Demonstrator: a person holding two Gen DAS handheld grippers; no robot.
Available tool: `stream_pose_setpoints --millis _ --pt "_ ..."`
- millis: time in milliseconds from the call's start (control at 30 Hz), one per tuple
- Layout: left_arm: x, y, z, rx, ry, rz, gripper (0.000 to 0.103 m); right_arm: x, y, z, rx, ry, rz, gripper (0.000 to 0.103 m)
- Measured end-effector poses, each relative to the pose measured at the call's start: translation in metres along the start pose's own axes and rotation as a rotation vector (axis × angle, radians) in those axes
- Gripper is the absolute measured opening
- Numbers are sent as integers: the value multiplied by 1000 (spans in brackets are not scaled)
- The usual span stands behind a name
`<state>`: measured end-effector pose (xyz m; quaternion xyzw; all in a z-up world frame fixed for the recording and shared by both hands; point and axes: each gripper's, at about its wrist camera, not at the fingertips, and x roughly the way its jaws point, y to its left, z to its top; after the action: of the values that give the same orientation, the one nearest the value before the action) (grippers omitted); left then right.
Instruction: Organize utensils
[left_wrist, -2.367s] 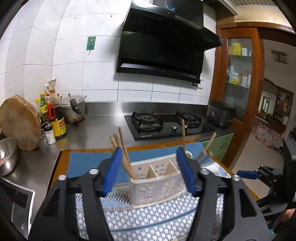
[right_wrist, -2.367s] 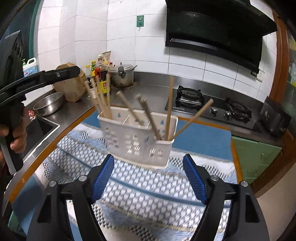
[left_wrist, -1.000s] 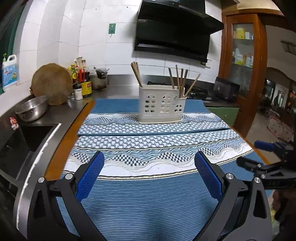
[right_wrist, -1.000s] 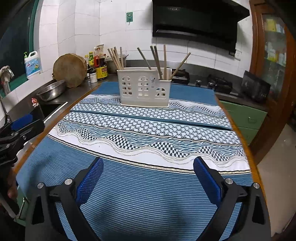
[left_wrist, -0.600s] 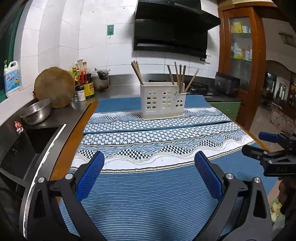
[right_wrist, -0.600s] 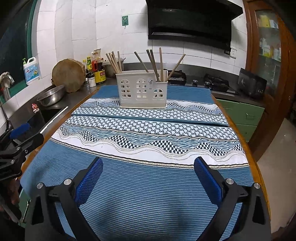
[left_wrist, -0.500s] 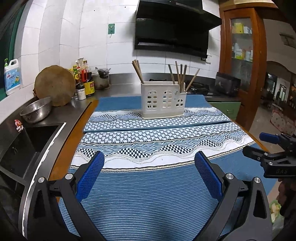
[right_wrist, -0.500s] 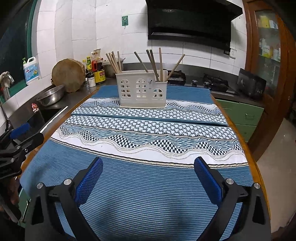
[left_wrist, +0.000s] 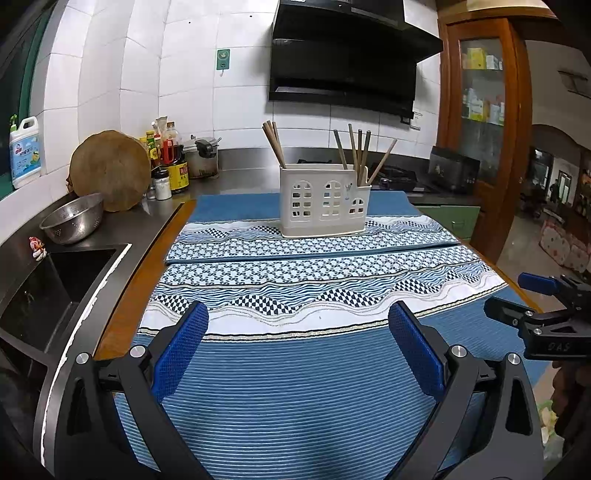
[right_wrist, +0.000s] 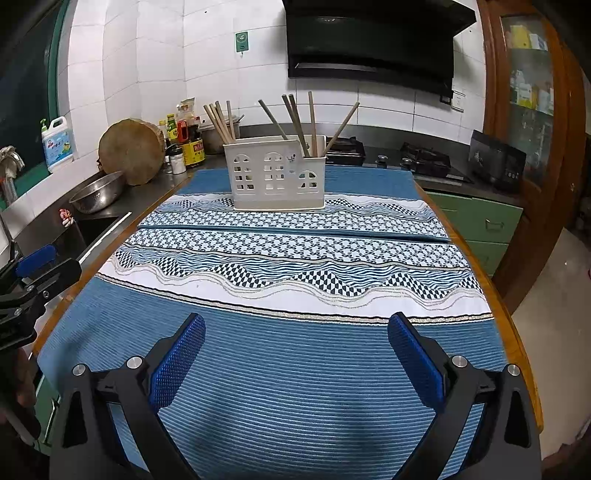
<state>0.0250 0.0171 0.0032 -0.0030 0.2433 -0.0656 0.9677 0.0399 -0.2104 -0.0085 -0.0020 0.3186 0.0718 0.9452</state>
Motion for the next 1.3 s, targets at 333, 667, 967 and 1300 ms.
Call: stream_pose_setpoints --millis 333,667,967,1300 --pt "-2 -5 0 2 -12 1 97 -3 -4 0 14 -6 -1 96" --pt "-2 -11 1 14 -15 9 98 -4 -4 0 10 -8 -2 96" --pt "0 -10 2 11 -16 25 98 -5 -2 0 8 -5 -1 96" --pt "3 -10 0 16 -2 25 98 -3 0 1 6 0 1 96"
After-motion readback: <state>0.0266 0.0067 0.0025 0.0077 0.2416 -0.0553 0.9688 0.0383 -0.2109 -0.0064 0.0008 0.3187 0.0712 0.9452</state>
